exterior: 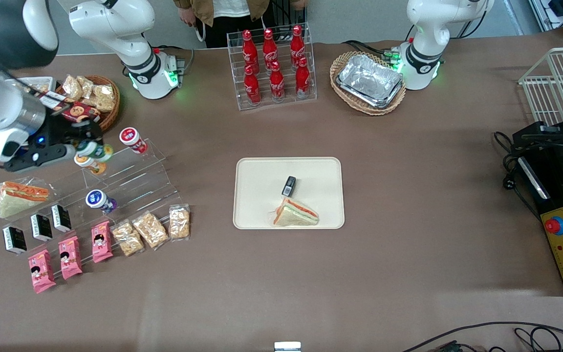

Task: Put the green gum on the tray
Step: 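Lift the green-capped bottle up off the rack with the right gripper, then carry the held bottle over the cream tray beside the black pack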

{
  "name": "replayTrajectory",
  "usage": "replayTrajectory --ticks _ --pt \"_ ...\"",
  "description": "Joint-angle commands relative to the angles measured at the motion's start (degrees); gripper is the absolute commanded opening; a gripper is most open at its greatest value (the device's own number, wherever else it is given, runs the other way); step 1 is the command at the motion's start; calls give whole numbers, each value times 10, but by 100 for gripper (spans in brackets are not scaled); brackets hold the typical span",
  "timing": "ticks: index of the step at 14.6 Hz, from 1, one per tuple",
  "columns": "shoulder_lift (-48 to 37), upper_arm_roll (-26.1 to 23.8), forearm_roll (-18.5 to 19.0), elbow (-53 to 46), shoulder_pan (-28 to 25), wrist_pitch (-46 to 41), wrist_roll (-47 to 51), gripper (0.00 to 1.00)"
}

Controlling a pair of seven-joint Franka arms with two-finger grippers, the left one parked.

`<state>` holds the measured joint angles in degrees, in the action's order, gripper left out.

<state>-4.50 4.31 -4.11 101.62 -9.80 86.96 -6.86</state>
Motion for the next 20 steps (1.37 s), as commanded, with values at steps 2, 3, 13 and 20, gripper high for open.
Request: replayTrajectory --ticks 2,3,13,20 --pt "14 1 -13 -43 -136 -28 219 37" --pt "19 2 -13 -43 -171 -21 267 37" --pt "200 2 -8 -13 -332 218 492 37" --pt "248 2 -12 112 -376 434 498 37"
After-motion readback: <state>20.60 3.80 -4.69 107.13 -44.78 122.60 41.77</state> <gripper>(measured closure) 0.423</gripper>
